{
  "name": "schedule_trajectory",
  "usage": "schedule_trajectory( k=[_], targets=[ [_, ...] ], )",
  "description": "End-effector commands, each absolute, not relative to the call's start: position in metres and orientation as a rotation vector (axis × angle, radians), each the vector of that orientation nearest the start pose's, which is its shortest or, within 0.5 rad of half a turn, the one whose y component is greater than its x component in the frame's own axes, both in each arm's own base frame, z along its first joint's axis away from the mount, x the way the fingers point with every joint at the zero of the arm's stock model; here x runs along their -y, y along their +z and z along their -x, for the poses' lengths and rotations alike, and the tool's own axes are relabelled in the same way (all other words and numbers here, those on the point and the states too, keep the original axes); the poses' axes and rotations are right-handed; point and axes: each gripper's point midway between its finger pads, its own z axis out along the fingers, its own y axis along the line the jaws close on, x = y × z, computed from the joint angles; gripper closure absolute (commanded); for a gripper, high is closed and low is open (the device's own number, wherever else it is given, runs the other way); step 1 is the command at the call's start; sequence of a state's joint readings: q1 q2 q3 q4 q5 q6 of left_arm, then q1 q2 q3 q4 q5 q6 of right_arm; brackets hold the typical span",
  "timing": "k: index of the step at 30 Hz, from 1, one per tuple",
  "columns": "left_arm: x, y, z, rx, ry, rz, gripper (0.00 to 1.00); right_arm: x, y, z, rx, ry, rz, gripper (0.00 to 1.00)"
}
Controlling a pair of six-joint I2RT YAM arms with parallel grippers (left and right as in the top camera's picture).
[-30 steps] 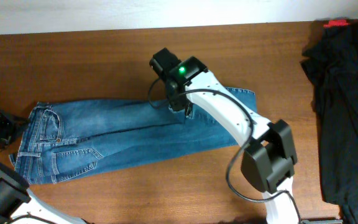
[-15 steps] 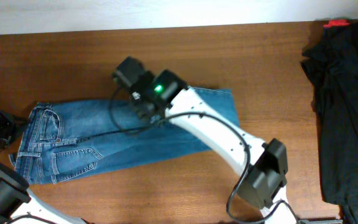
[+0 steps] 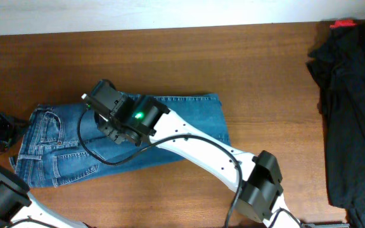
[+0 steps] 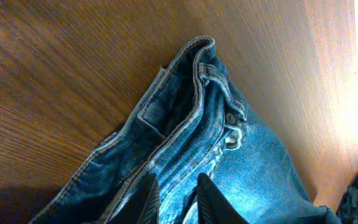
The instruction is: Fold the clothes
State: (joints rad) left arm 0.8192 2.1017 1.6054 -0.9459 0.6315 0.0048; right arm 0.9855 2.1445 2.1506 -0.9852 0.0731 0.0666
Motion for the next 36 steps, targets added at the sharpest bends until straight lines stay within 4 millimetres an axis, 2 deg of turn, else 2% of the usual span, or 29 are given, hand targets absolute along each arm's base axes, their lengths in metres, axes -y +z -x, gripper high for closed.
schedule_trajectory(
  k=[1, 6, 11, 12, 13, 14, 15, 16, 19, 20, 25, 26, 29, 32, 34, 36],
  targets=[
    [-0.242, 0.078, -0.367, -2.476, -0.706, 0.96, 0.79, -0.463, 0.183, -0.306, -2.315, 0.366, 1.162, 0.96],
    [-0.242, 0.078, -0.367, -2.476, -0.706, 0.959, 0.79, -0.474, 0.167, -0.298, -2.322, 0.439, 1.24, 0.96],
    [-0.242, 0.078, -0.367, -2.476, -0.706, 0.96, 0.79, -0.479, 0.158, -0.299, -2.321, 0.446, 1.243, 0.95],
    [-0.242, 0.078, -0.367, -2.476, -0.706, 0.96, 0.79, -0.48, 0.159, -0.3, -2.318, 0.448, 1.242, 0.91],
    [-0.242, 0.078, -0.367, -2.476, -0.706, 0.96, 0.79, -0.48, 0.159, -0.3, -2.317, 0.45, 1.241, 0.81],
    [-0.242, 0.078, -0.367, -2.476, -0.706, 0.96, 0.79, -0.481, 0.159, -0.3, -2.315, 0.45, 1.241, 0.64],
    [-0.242, 0.078, -0.367, -2.476, -0.706, 0.96, 0.78, -0.48, 0.159, -0.3, -2.315, 0.448, 1.242, 0.36],
    [-0.242, 0.078, -0.367, -2.476, -0.706, 0.96, 0.78, -0.48, 0.159, -0.299, -2.309, 0.443, 1.258, 0.27],
    [-0.242, 0.078, -0.367, -2.476, -0.706, 0.96, 0.78, -0.474, 0.16, -0.301, -2.305, 0.41, 1.272, 0.19],
    [-0.242, 0.078, -0.367, -2.476, -0.706, 0.96, 0.73, -0.468, 0.165, -0.308, -2.302, 0.369, 1.247, 0.18],
    [-0.243, 0.077, -0.366, -2.481, -0.696, 0.963, 0.67, -0.434, 0.196, -0.333, -2.3, 0.246, 1.142, 0.18],
    [-0.245, 0.074, -0.364, -2.498, -0.669, 0.974, 0.64, -0.416, 0.207, -0.34, -2.319, 0.22, 1.108, 0.18],
    [-0.252, 0.068, -0.356, -2.54, -0.592, 1.001, 0.6, -0.379, 0.221, -0.352, -2.379, 0.188, 1.031, 0.18],
    [-0.263, 0.059, -0.345, -2.6, -0.465, 1.039, 0.55, -0.34, 0.225, -0.365, -2.464, 0.146, 0.936, 0.18],
    [-0.272, 0.052, -0.334, -2.647, -0.357, 1.071, 0.53, -0.309, 0.221, -0.374, -2.541, 0.104, 0.87, 0.18],
    [-0.278, 0.049, -0.326, -2.676, -0.292, 1.1, 0.54, -0.285, 0.216, -0.379, -2.604, 0.077, 0.829, 0.18]
  ],
)
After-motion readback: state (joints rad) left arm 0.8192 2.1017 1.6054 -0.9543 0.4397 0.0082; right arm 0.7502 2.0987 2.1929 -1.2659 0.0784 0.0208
